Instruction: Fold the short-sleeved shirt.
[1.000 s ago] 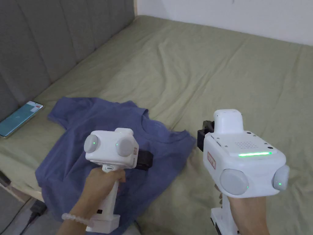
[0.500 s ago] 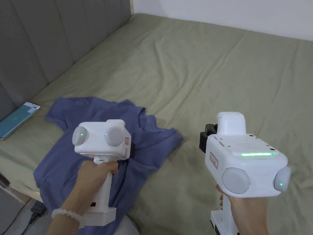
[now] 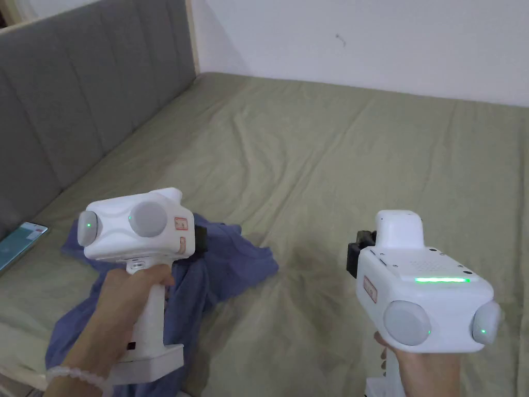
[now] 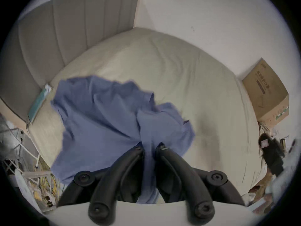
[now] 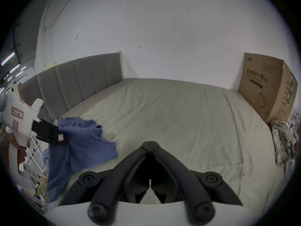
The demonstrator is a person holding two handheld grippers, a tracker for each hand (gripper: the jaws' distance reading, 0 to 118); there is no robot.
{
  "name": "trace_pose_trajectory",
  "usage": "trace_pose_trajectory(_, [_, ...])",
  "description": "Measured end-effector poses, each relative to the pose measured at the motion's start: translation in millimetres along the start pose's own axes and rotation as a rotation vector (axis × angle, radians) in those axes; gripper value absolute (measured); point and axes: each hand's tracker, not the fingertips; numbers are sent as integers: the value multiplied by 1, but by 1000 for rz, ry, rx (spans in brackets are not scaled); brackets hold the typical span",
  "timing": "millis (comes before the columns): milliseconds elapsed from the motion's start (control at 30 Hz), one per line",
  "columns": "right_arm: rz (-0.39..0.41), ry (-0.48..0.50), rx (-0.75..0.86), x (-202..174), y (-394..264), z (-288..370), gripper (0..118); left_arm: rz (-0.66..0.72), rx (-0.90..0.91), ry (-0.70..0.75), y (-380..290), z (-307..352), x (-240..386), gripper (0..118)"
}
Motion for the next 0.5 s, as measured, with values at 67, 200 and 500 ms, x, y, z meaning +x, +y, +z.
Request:
trace_pose_trajectory(67, [-31,-15,20,14,4,10,0,-47,33,-29,13,15,20,10])
trace_pose_trajectory(200, [-51,-72,67,45,10,30,0,-130,110,-125,34,45,79,10])
trace_pose_trajectory(500, [-137,-292,176,143,19,109,0,-386,177,-488,49,95,271,10])
